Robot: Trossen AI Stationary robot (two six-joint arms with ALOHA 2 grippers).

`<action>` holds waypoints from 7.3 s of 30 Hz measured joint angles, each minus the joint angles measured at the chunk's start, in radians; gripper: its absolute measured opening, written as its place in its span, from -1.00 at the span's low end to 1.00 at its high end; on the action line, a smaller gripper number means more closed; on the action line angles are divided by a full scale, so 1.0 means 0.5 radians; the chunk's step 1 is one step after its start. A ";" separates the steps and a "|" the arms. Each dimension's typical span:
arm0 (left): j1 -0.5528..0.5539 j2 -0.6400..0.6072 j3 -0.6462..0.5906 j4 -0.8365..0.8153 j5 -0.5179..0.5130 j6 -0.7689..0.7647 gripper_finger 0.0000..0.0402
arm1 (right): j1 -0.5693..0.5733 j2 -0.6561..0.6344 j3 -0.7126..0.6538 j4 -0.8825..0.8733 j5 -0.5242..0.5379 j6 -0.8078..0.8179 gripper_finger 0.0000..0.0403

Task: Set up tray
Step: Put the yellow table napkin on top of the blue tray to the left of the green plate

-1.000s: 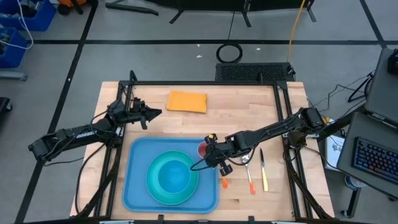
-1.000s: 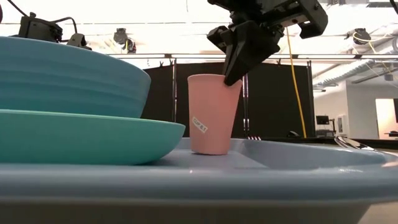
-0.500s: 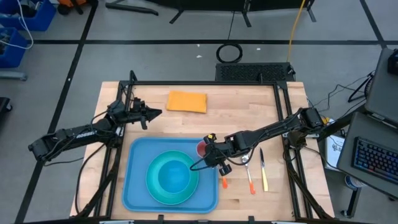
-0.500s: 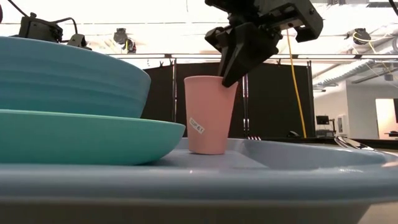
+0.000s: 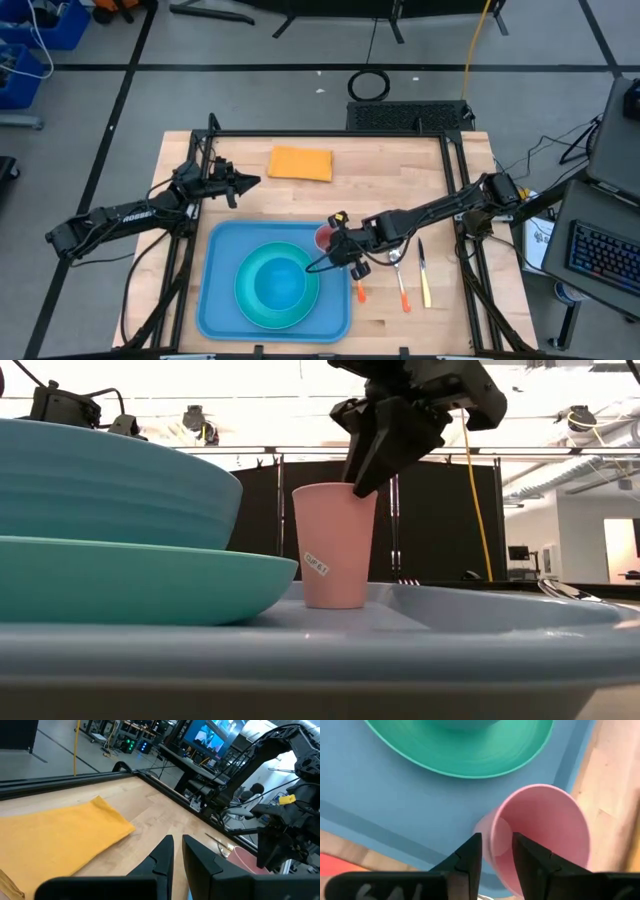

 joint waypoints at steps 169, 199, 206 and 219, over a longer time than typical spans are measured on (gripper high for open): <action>-0.807 2.256 1.991 -1.437 -1.425 1.965 -0.06 | -0.071 -0.948 -1.202 1.464 0.522 0.161 -0.71; -0.800 2.603 2.185 -1.296 -1.522 2.056 -0.06 | -0.121 -0.948 -1.201 1.431 0.362 0.205 -0.71; -0.815 2.736 2.340 -1.436 -1.560 2.047 -0.06 | -0.122 -0.948 -1.201 1.418 0.363 0.211 -0.71; -0.826 2.746 2.387 -1.460 -1.614 2.018 -0.47 | -0.122 -0.948 -1.201 1.393 0.363 0.226 -0.71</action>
